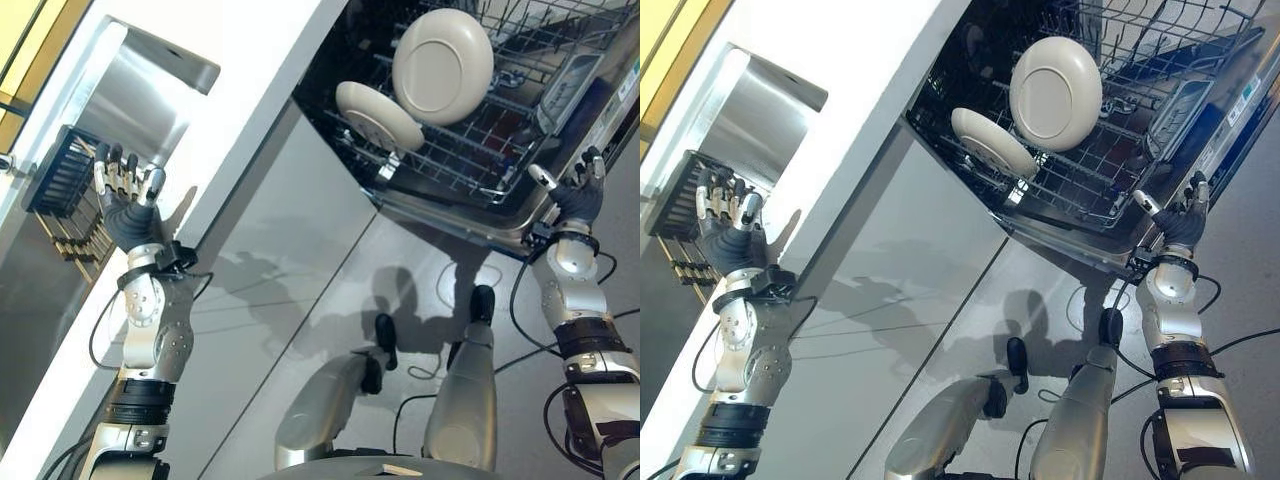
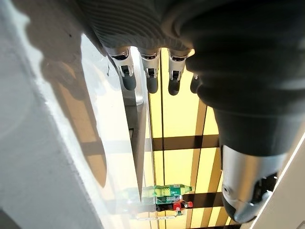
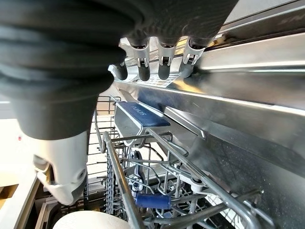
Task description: Pick up plates and place into dishwasher.
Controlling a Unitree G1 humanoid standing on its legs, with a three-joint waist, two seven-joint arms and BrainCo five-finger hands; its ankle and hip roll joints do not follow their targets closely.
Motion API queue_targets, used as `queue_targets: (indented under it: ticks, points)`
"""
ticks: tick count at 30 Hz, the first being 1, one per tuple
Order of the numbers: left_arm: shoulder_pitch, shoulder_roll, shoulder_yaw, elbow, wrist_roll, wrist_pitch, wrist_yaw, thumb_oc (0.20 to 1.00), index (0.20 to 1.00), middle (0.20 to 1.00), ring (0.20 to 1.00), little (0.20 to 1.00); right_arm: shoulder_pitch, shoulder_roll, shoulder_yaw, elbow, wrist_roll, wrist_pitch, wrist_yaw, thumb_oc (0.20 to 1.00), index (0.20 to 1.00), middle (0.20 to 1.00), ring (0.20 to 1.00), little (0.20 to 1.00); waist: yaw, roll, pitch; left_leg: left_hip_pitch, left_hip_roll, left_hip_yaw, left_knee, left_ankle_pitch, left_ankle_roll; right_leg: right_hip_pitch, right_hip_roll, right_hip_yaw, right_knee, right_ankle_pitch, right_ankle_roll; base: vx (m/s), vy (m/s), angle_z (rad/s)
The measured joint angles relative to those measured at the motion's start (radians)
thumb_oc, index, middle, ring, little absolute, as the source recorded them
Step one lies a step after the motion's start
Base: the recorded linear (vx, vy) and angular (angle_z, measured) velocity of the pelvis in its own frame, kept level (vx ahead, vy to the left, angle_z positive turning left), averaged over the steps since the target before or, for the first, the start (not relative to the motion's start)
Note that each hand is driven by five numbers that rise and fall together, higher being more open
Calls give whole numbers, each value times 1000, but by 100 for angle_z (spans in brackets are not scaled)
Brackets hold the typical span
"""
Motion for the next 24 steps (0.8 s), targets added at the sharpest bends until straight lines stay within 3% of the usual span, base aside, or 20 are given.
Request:
queue_targets:
  ticks: [5,17,24]
  points:
    - [3,-1,-2,-19,-1,-9,0,1000,1000,1000,1000,1000,-12,26,14,-2,-120,5,-150,1000,1000,1000,1000,1000,20,0,0,-18,1,-3,2,4,-1,-16,-1,-5,6,2,-2,-10,60,4]
    - [1,-5,-3,-38,-5,-35,-9,1000,1000,1000,1000,1000,-16,53,38,-39,-281,42,-362,1000,1000,1000,1000,1000,49,2,-2,-51,1,-14,3,10,-5,-44,-3,-17,12,3,-4,-9,47,3]
    - [7,-11,-5,-41,-7,-48,-15,1000,1000,1000,1000,1000,-36,77,103,-84,-429,145,-523,1000,1000,1000,1000,1000,75,4,-3,-60,1,-26,1,11,-6,-47,-5,-28,12,1,-5,0,34,5]
